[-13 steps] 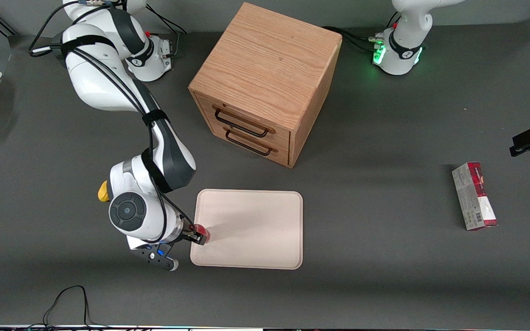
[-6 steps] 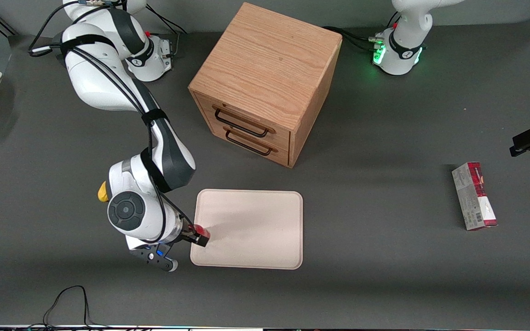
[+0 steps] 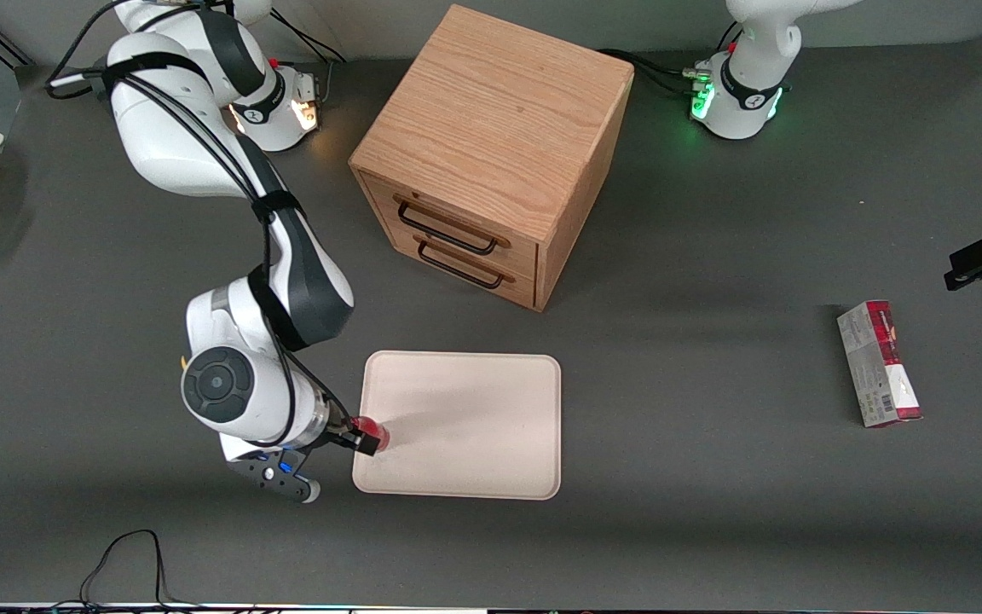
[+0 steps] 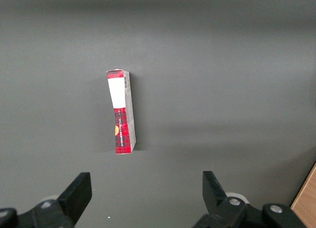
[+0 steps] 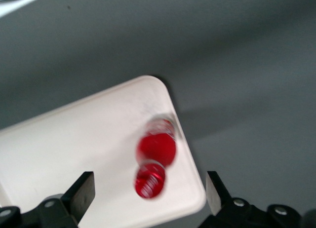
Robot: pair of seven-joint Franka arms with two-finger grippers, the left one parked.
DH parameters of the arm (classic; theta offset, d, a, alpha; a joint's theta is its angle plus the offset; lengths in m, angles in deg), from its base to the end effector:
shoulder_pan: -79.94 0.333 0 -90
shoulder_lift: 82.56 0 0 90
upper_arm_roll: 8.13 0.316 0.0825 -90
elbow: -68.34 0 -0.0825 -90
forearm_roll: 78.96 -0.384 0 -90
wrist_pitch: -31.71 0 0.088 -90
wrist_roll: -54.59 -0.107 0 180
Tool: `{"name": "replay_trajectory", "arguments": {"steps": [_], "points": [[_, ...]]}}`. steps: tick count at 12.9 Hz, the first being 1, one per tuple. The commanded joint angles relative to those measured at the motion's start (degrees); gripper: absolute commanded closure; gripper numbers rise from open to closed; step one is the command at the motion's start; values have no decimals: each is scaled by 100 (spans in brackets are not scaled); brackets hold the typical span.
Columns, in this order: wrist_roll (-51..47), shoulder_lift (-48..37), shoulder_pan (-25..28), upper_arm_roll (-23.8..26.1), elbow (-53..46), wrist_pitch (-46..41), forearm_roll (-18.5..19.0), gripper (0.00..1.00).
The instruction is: Place coke bottle on tray
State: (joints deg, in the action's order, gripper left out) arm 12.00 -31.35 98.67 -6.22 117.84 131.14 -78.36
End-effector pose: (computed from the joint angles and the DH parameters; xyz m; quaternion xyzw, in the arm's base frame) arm 0.7304 0.2628 0.3676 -0.9806 0.1954 0.0135 0.0010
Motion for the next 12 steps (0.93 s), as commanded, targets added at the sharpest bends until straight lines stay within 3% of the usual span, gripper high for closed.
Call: {"name": "replay_trajectory", "arguments": {"steps": [1, 7, 12], "points": [[706, -968, -166, -24, 1005, -407, -33, 0], [3166, -3947, -896, -190, 4380, -364, -139, 0], [4250, -5707, -1212, -385, 5719, -443, -112, 0]]}}
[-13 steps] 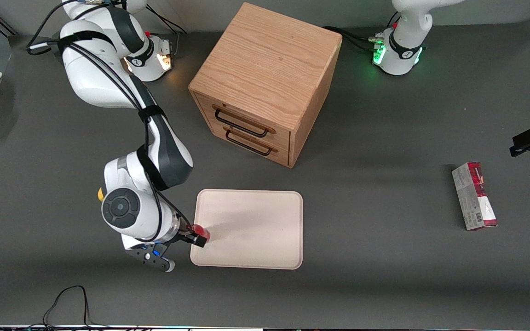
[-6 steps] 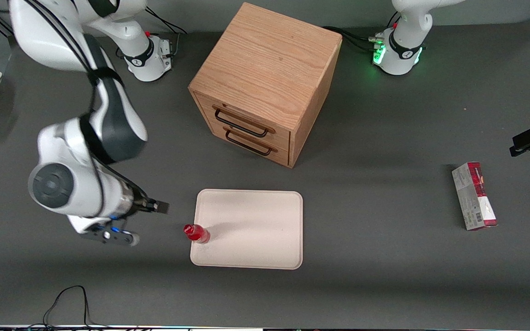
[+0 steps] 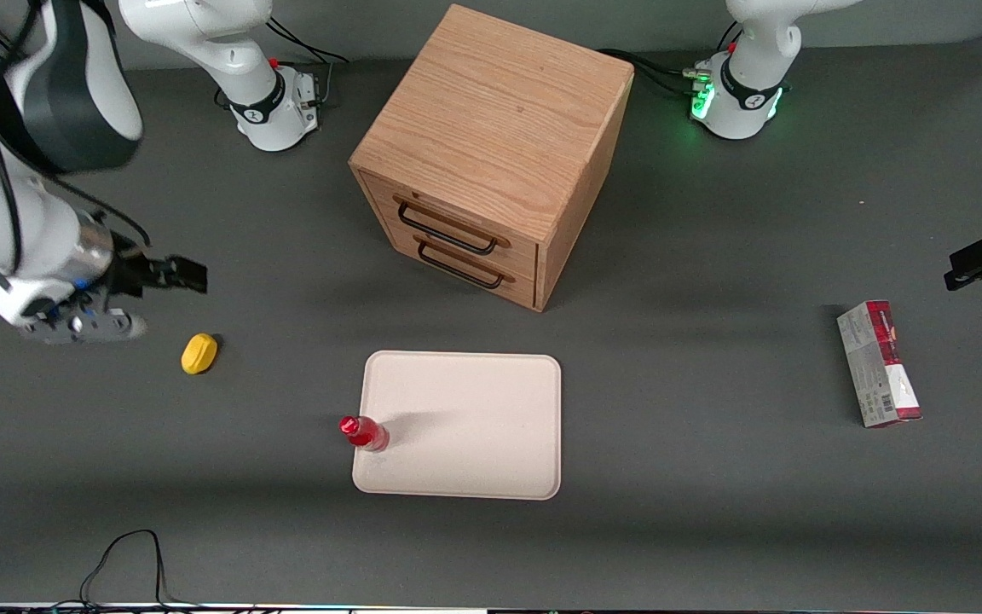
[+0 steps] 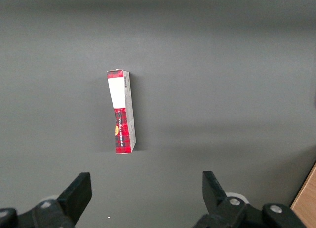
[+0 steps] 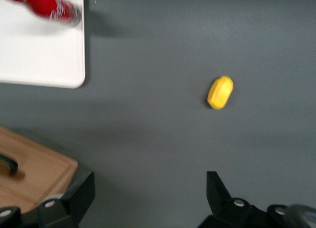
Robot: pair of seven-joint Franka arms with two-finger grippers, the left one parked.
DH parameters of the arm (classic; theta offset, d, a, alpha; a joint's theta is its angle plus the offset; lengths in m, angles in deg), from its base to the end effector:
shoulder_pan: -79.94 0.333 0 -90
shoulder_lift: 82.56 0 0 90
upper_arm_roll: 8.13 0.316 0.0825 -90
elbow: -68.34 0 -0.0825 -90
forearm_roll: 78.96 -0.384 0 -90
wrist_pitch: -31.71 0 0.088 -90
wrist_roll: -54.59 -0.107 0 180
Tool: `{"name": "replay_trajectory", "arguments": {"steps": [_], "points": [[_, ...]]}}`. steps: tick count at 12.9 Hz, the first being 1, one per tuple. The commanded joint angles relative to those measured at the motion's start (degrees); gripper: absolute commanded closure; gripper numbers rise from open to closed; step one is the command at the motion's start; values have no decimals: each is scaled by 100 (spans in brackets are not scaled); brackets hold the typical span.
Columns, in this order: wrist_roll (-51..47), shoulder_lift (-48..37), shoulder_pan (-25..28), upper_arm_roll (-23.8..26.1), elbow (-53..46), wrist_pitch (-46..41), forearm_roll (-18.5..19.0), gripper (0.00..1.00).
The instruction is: Place coke bottle on tray
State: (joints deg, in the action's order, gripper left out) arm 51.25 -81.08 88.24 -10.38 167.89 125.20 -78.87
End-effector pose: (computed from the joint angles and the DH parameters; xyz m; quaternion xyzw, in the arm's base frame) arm 0.5534 0.0587 0.5367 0.9976 0.0237 -0.0654 0.0067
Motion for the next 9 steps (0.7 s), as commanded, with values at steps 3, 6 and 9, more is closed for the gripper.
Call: {"name": "replay_trajectory", "arguments": {"steps": [3, 6, 9], "points": [[535, -895, -635, 163, 636, -137, -70, 0], [554, -895, -672, 216, 548, -191, -79, 0], [536, -886, -672, 208, 355, -375, -114, 0]]}}
